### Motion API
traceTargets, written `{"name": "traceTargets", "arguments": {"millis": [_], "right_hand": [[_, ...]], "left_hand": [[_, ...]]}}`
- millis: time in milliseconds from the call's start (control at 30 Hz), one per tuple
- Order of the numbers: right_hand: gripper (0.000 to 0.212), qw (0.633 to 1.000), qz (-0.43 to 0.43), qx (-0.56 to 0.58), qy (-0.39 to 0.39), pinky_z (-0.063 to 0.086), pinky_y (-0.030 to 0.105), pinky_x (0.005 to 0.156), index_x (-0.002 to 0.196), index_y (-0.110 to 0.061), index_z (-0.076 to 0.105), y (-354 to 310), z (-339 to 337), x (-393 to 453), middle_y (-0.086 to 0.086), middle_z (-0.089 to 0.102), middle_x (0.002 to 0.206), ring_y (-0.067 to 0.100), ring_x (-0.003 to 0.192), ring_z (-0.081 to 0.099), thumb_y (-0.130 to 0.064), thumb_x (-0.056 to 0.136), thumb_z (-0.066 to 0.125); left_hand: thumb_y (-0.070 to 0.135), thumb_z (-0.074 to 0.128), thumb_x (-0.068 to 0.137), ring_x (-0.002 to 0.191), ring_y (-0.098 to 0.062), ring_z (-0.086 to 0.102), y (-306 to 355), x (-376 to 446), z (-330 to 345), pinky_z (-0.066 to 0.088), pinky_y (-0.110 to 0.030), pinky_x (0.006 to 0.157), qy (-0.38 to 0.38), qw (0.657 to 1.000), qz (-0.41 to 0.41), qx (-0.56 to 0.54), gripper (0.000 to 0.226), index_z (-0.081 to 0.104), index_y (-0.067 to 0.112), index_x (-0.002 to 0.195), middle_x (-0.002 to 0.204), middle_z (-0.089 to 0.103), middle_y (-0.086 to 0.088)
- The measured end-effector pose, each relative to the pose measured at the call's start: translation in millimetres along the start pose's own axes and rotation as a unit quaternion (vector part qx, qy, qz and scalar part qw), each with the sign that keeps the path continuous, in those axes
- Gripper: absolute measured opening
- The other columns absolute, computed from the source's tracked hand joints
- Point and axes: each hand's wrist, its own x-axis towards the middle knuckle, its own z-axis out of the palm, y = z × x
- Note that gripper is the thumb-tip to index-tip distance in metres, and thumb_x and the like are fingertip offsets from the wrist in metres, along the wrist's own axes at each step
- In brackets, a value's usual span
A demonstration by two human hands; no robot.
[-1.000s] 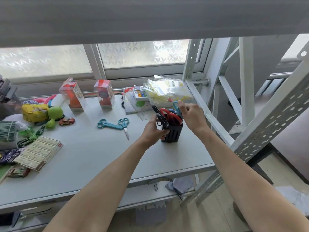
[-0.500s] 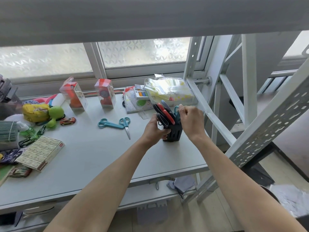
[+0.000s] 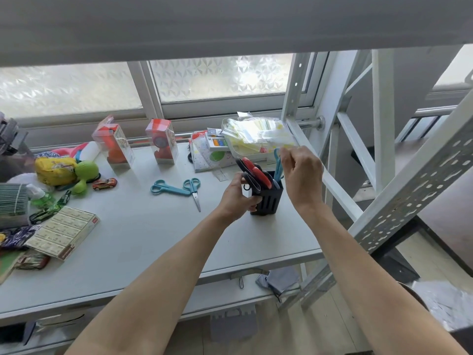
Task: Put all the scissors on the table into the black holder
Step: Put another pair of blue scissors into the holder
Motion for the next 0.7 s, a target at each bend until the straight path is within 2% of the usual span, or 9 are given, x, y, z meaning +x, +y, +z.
{"name": "traceTargets", "arguments": {"millis": [100,167,233,367,433,533,567,633,700], "right_hand": [[0.048,0.997,0.033,-0.007,-0.074,0.039,0.031,0.062,0.07,0.0,0.067,8.6,13.4,-11.6,0.013,0.061,0.068,0.024,0.062,0.051,-0.029,0.103,0.046],[0.049,0.992,0.07,0.002,-0.107,0.033,0.028,0.063,0.069,0.0,0.068,13.6,19.0,-17.3,0.013,0.06,0.07,0.025,0.067,0.052,-0.029,0.102,0.047],[0.043,0.985,0.108,0.022,-0.132,0.032,0.026,0.066,0.076,-0.001,0.072,15.7,22.3,-18.7,0.011,0.06,0.077,0.026,0.076,0.055,-0.028,0.101,0.049],[0.023,0.973,0.156,0.053,-0.164,0.046,0.029,0.081,0.102,-0.008,0.072,17.8,25.3,-14.7,0.013,0.068,0.095,0.025,0.091,0.063,-0.026,0.097,0.058],[0.022,0.974,0.161,0.058,-0.148,0.048,0.03,0.08,0.104,-0.01,0.068,16.1,25.0,-16.3,0.011,0.066,0.099,0.023,0.091,0.063,-0.028,0.096,0.057],[0.026,0.984,0.157,0.075,-0.037,0.047,0.031,0.069,0.097,-0.01,0.063,7.7,17.1,-29.7,0.007,0.065,0.091,0.02,0.08,0.062,-0.033,0.1,0.05],[0.027,0.985,0.147,0.094,0.009,0.048,0.032,0.065,0.093,-0.009,0.061,3.6,13.4,-37.3,0.005,0.064,0.083,0.019,0.073,0.06,-0.031,0.101,0.048],[0.028,0.985,0.094,0.134,0.059,0.043,0.03,0.057,0.084,-0.01,0.056,-8.8,8.2,-57.9,0.001,0.057,0.069,0.016,0.06,0.051,-0.027,0.102,0.043],[0.028,0.983,0.018,0.181,0.027,0.039,0.025,0.054,0.081,-0.012,0.053,-27.4,11.4,-82.9,-0.003,0.053,0.067,0.012,0.057,0.046,-0.025,0.101,0.04]], "left_hand": [[-0.001,0.07,0.083,0.081,-0.03,0.066,1.2,-0.4,-0.3,0.062,-0.034,0.065,0.0,1.0,0.0,-0.006,0.051,0.044,0.008,0.127,0.128,0.055,-0.015],[-0.002,0.069,0.083,0.083,-0.031,0.066,2.0,-1.0,-0.3,0.063,-0.041,0.07,-0.002,1.0,-0.003,-0.014,0.052,0.044,0.007,0.128,0.13,0.054,-0.014],[-0.003,0.069,0.083,0.086,-0.033,0.066,3.1,-1.3,0.0,0.062,-0.046,0.073,-0.002,1.0,-0.004,-0.021,0.052,0.044,0.008,0.128,0.131,0.053,-0.014],[-0.004,0.069,0.083,0.099,-0.041,0.067,3.6,-2.0,-0.9,0.062,-0.046,0.075,-0.001,1.0,-0.008,-0.016,0.054,0.044,0.01,0.13,0.133,0.052,-0.013],[-0.003,0.069,0.083,0.101,-0.04,0.066,0.8,-2.0,-3.2,0.062,-0.043,0.073,-0.002,1.0,-0.008,-0.018,0.058,0.045,0.012,0.133,0.135,0.05,-0.011],[-0.001,0.069,0.083,0.096,-0.033,0.066,-12.3,-2.6,-13.8,0.061,-0.029,0.066,0.002,1.0,-0.01,0.0,0.066,0.042,0.015,0.14,0.134,0.048,-0.005],[0.001,0.068,0.084,0.089,-0.028,0.067,-19.2,-3.6,-20.4,0.06,-0.027,0.065,0.025,1.0,-0.013,0.008,0.063,0.044,0.015,0.14,0.131,0.05,-0.004],[0.003,0.061,0.088,0.083,-0.024,0.067,-35.4,-5.8,-38.1,0.061,-0.033,0.072,0.114,0.993,-0.026,0.033,0.048,0.051,0.01,0.134,0.126,0.059,-0.008],[0.001,0.054,0.089,0.093,-0.028,0.066,-52.4,-6.3,-59.3,0.057,-0.043,0.088,0.22,0.972,-0.068,0.049,0.037,0.058,0.008,0.125,0.119,0.066,-0.012]]}}
